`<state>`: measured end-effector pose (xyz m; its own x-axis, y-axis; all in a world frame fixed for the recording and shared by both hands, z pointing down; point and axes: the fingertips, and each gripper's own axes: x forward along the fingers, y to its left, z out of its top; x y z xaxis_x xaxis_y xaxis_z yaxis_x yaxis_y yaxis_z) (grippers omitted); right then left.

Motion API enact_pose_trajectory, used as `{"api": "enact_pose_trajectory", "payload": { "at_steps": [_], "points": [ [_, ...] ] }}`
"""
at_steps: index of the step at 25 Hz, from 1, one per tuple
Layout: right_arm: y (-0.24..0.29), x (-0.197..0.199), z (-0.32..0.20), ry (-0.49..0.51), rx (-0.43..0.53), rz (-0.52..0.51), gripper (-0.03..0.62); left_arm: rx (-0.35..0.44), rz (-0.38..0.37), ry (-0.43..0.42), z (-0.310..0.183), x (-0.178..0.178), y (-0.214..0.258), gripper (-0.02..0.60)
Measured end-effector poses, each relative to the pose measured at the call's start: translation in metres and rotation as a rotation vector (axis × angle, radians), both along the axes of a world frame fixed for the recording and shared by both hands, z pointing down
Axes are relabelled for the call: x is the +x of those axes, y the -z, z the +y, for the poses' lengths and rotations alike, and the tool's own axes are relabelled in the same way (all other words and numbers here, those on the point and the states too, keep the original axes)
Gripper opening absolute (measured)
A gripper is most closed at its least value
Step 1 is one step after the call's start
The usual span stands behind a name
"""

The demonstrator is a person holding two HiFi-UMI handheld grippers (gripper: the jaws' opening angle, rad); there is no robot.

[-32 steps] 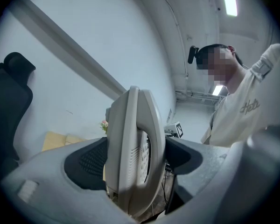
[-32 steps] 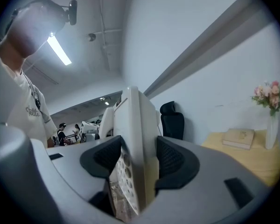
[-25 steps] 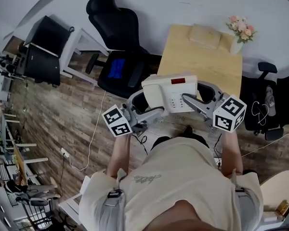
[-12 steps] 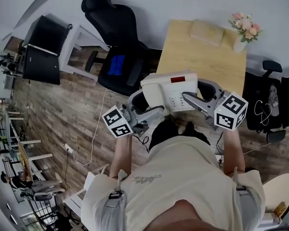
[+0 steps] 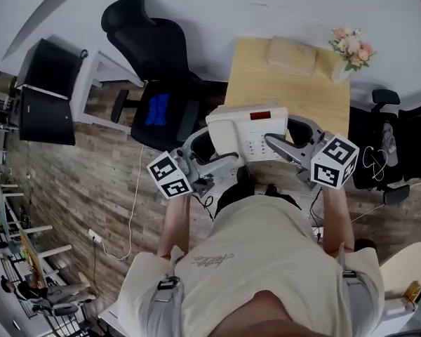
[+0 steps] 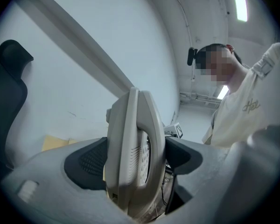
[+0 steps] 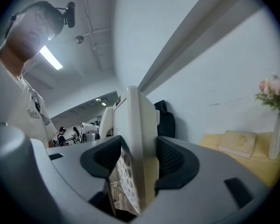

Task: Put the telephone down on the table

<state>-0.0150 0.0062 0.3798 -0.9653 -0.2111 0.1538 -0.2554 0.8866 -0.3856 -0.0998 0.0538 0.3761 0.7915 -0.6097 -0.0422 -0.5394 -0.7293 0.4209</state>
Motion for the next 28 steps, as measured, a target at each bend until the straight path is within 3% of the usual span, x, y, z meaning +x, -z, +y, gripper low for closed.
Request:
{"api": "enact_pose_trajectory", "payload": {
  "at_steps": [13, 17, 28],
  "points": [
    [0.008, -0.041, -0.064, -0.222, 0.006, 0.057, 0.227, 0.014, 0.057, -0.223, -0.084, -0.049, 0.004, 0.376],
    [0.005, -0.045, -0.065, -0.269, -0.005, 0.073, 0.227, 0.015, 0.06, -0.281, -0.09, -0.054, 0.0, 0.376],
    [-0.003, -0.046, -0.07, -0.319, -0.021, 0.072, 0.227, -0.002, 0.073, -0.345, -0.102, -0.056, -0.007, 0.376]
  ]
}}
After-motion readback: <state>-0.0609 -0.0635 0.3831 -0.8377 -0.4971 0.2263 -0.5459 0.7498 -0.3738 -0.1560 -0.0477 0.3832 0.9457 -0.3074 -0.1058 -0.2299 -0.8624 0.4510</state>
